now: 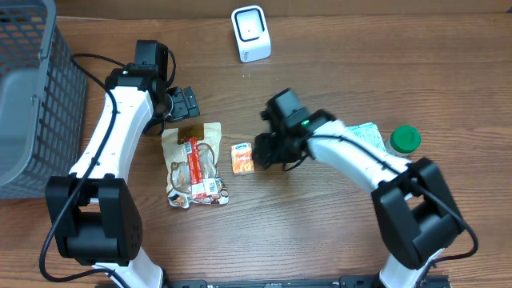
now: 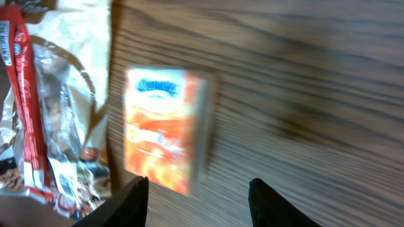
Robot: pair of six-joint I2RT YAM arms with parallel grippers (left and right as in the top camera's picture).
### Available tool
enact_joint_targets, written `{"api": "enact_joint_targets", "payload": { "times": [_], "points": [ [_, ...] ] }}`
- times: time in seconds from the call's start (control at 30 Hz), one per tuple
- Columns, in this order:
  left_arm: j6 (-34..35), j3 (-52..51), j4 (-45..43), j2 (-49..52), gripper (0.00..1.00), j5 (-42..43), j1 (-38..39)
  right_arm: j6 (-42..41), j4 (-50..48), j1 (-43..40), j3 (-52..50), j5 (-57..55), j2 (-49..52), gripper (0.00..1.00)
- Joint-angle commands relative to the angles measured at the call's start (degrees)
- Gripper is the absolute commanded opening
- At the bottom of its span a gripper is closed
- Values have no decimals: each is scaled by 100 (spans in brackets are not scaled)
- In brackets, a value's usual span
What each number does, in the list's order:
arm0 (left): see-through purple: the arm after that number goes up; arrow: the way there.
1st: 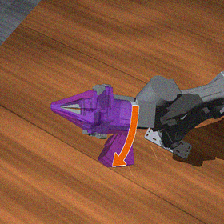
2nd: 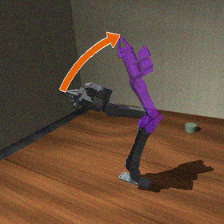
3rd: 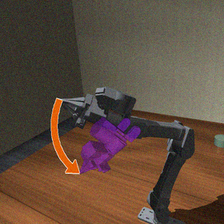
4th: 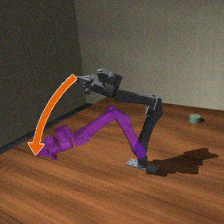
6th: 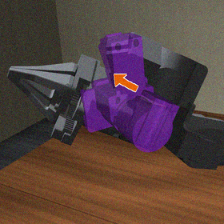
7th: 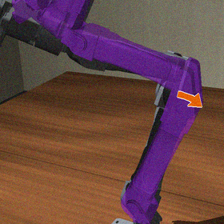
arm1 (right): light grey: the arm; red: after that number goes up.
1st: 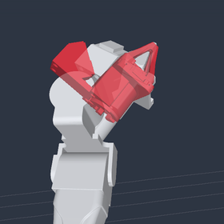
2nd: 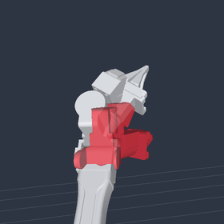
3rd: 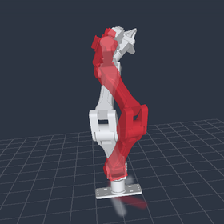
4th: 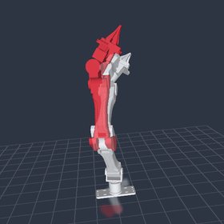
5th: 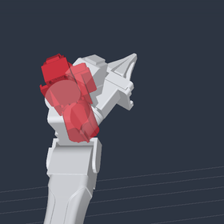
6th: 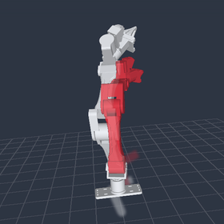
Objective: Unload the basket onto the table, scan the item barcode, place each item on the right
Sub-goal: 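Release the wipes pack and move the right gripper left, then position the right gripper over the orange Kleenex pack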
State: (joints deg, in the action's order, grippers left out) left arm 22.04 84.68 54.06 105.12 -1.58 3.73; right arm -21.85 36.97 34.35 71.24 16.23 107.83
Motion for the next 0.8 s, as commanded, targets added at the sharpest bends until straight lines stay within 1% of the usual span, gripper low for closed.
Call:
{"api": "enact_joint_targets", "payload": {
  "times": [0.0,0.1,0.27,0.4,0.63,0.67,0.77],
  "points": [
    [-107,63,-11,-66,100,-35,9,-439,-262,470,116,-1099,-101,52],
    [-107,63,-11,-66,100,-35,9,-588,-422,782,116,-1716,-101,53],
    [-107,63,-11,-66,100,-35,9,-964,-501,1078,109,-2334,-98,52],
    [-107,63,-11,-66,100,-33,9,-1102,-520,1102,109,-2354,-98,52],
    [-109,63,-11,-66,100,-35,9,-1099,-619,1102,17,-2354,-98,51],
    [-107,63,-11,-66,100,-33,9,-1099,-756,1102,-94,-2354,-98,49],
    [-107,63,-11,-66,100,-35,9,-1102,-1008,1102,-289,-2350,-98,45]
  ]
}}
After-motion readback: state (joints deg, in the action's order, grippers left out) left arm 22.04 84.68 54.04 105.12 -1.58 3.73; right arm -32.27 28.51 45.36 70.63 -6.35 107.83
